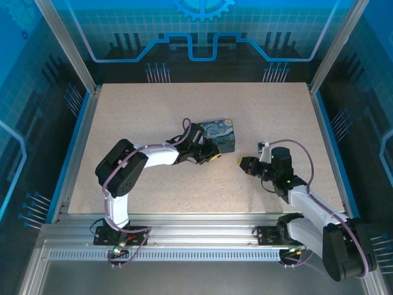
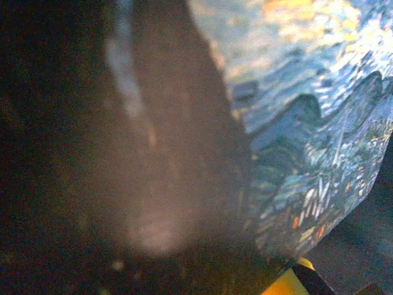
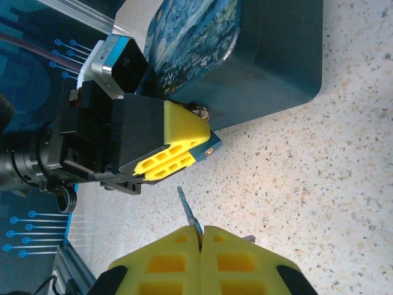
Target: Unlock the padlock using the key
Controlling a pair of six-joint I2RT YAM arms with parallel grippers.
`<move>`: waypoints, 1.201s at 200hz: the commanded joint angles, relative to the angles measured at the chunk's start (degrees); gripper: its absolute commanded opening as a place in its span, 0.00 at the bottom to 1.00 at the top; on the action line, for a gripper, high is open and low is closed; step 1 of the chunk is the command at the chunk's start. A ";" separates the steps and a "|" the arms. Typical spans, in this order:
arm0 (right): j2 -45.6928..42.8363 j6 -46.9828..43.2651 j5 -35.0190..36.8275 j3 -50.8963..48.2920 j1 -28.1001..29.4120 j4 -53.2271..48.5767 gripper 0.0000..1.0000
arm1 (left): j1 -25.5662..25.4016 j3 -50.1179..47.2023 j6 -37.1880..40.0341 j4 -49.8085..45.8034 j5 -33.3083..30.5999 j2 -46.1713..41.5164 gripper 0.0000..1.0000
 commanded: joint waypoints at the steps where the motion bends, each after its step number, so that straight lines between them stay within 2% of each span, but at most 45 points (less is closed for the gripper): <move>1: 0.70 3.26 1.12 -0.97 1.36 4.61 0.00 | -0.57 -0.27 -1.87 1.79 2.69 0.57 0.07; 88: 7.88 12.30 2.67 -2.01 3.87 13.48 0.00 | -0.53 -0.85 -2.41 3.32 3.31 0.40 0.07; 179: 26.72 19.45 -0.53 -1.12 5.17 33.34 0.00 | -0.49 -2.14 -3.02 5.36 4.00 0.13 0.07; 240: 32.18 22.63 -1.88 -0.11 5.61 40.63 0.00 | -0.36 -2.08 -3.42 6.20 4.64 0.31 0.07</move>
